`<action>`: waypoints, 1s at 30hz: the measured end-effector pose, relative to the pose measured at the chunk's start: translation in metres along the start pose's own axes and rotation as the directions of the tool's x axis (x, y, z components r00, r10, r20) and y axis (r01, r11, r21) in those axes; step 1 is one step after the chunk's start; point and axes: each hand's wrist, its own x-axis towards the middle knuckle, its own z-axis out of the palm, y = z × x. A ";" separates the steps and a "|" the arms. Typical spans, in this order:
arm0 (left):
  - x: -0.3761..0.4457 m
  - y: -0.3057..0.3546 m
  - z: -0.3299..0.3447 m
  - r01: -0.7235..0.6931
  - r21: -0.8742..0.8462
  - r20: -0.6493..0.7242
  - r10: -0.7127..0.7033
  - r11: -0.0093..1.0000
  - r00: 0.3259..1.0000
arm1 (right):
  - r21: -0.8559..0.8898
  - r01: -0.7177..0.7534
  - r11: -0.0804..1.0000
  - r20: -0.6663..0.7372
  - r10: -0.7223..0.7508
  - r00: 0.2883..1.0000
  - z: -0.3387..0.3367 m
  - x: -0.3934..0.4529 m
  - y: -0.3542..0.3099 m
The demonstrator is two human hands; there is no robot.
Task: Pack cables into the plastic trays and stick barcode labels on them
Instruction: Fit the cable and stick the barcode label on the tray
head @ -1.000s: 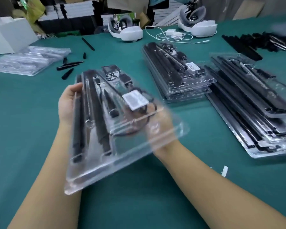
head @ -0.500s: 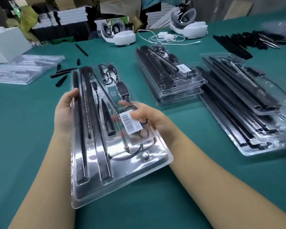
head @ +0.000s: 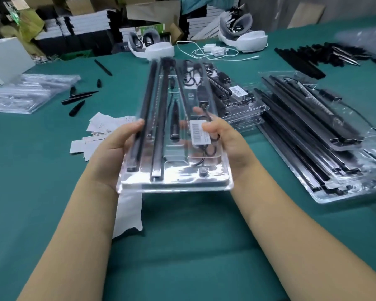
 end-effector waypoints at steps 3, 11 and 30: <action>0.001 -0.005 0.005 0.095 0.053 0.012 -0.095 0.994 0.995 | -0.029 0.060 0.998 -0.086 -0.062 0.994 -0.009 0.002 -0.007; 0.008 -0.020 0.026 0.032 0.087 -0.085 -0.025 0.996 0.996 | -0.013 0.083 0.996 -0.165 -0.084 0.983 -0.018 0.002 -0.020; 0.015 -0.009 0.007 -0.122 -0.080 -0.401 0.080 0.989 0.913 | -0.457 -0.122 0.881 -0.129 0.070 0.989 -0.003 -0.008 -0.024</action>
